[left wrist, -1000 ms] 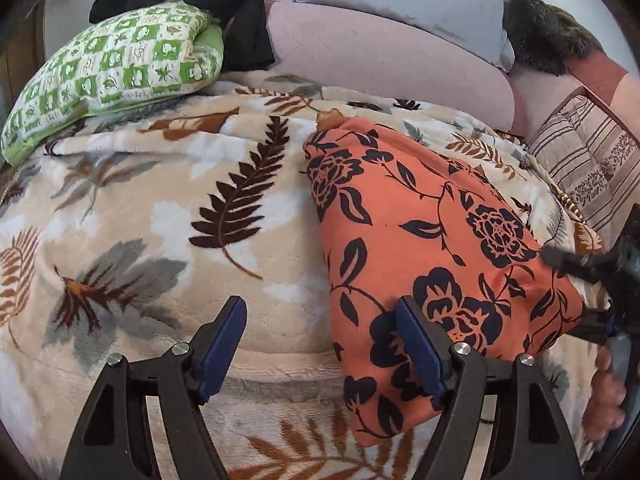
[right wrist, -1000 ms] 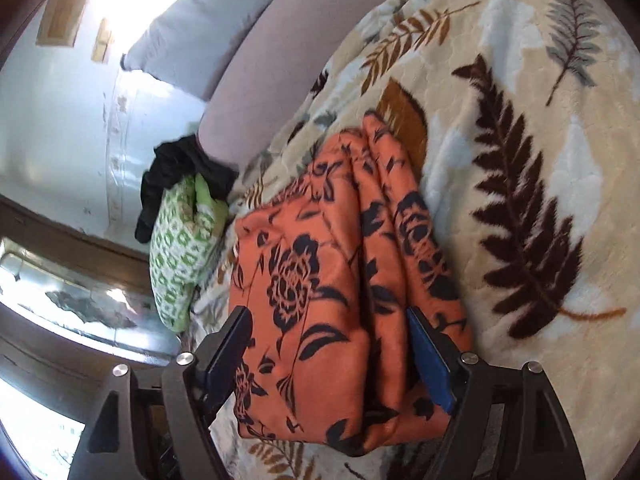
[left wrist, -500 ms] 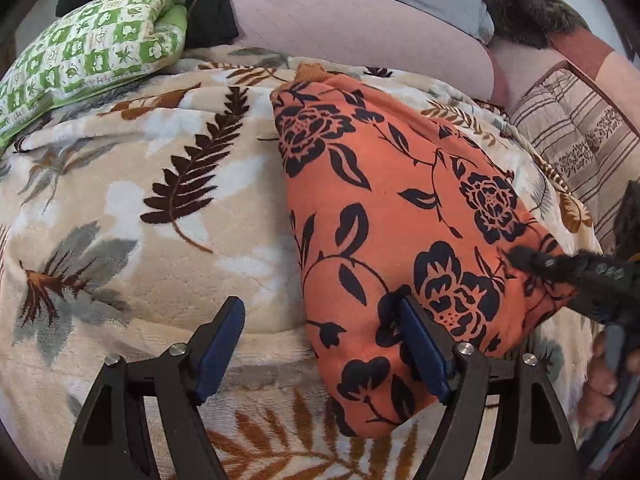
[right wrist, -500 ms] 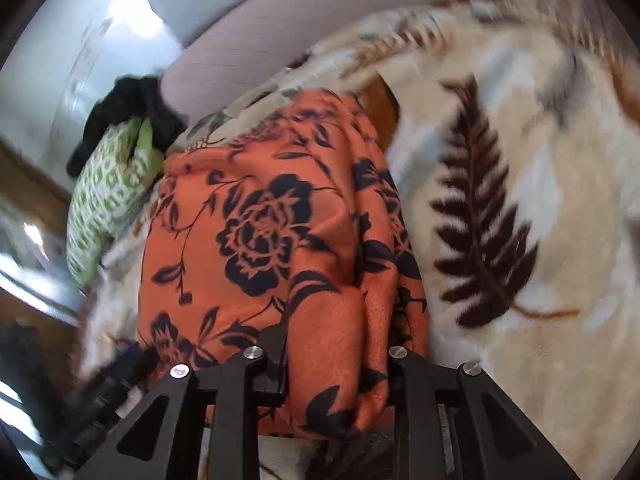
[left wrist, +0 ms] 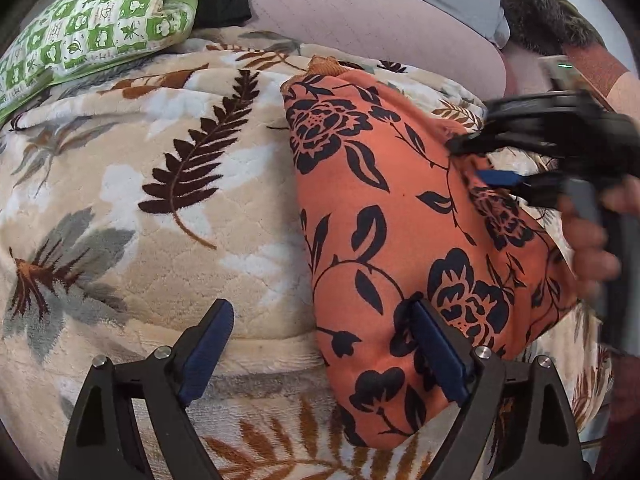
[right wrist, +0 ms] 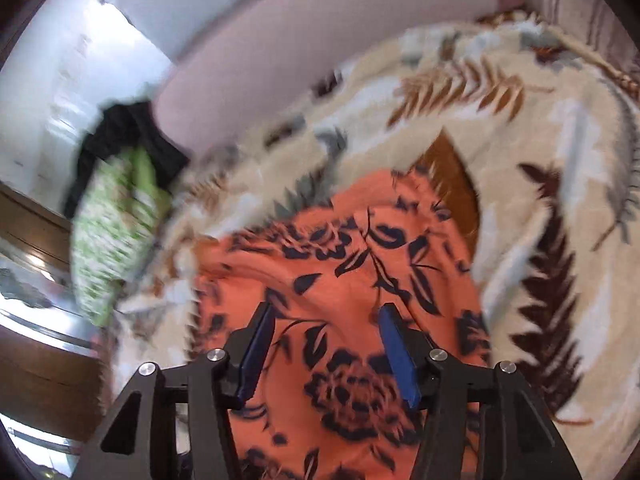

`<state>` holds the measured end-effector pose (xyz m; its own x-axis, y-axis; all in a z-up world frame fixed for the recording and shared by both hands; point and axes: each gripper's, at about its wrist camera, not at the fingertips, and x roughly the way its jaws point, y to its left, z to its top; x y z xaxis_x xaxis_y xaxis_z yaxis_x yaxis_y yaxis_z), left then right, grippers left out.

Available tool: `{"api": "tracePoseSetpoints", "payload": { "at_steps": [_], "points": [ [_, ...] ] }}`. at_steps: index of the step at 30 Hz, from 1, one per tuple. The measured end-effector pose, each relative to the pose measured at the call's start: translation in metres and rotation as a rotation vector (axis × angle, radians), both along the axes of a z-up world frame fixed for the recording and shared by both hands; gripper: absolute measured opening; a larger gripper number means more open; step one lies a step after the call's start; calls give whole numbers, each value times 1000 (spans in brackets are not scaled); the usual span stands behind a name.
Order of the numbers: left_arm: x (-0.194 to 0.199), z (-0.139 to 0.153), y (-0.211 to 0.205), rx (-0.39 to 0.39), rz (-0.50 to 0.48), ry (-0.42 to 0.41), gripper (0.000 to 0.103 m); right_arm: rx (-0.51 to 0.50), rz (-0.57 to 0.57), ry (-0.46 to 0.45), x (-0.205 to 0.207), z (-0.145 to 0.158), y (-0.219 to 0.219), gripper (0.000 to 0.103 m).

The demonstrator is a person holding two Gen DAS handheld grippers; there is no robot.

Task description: Fold small clothes

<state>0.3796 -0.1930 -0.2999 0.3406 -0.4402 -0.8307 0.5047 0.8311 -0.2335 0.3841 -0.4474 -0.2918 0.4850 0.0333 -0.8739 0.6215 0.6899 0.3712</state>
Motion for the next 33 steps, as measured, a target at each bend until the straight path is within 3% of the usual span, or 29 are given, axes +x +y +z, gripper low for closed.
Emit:
{"api": "tracePoseSetpoints", "payload": {
  "at_steps": [2, 6, 8, 11, 14, 17, 18, 22, 25, 28, 31, 33],
  "points": [
    [1, -1, -1, -10, 0, 9, 91, -135, -3, 55, 22, -8, -8, 42],
    [4, -2, 1, -8, -6, 21, 91, -168, -26, 8, 39, 14, -17, 42],
    [5, -2, 3, -13, -11, 27, 91, -117, 88, -86, 50, 31, -1, 42],
    [7, -4, 4, -16, -18, 31, 91, -31, 289, -136, 76, 42, 39, 42],
    [6, -5, 4, -7, -24, 19, 91, 74, 400, -73, 107, 21, 68, 42],
    [3, -4, 5, 16, -20, -14, 91, 21, 386, 41, 134, -20, 71, 38],
    [3, -4, 5, 18, -22, -18, 91, 47, 380, 18, 138, -27, 65, 38],
    [5, -6, 7, 4, -27, 7, 91, 163, 222, -159, 120, -14, 28, 37],
    [5, -2, 8, -3, -20, 2, 91, 51, 138, -226, 88, 10, 12, 41],
    [-2, 11, 8, 14, 3, -101, 91, 76, 125, -295, 41, 30, -1, 41],
    [-11, 27, 7, 41, 41, -238, 91, -4, 127, -298, -15, 51, 3, 41],
    [-11, 31, 7, 49, 77, -266, 91, -64, 118, -282, -50, 58, 15, 41]
  ]
}}
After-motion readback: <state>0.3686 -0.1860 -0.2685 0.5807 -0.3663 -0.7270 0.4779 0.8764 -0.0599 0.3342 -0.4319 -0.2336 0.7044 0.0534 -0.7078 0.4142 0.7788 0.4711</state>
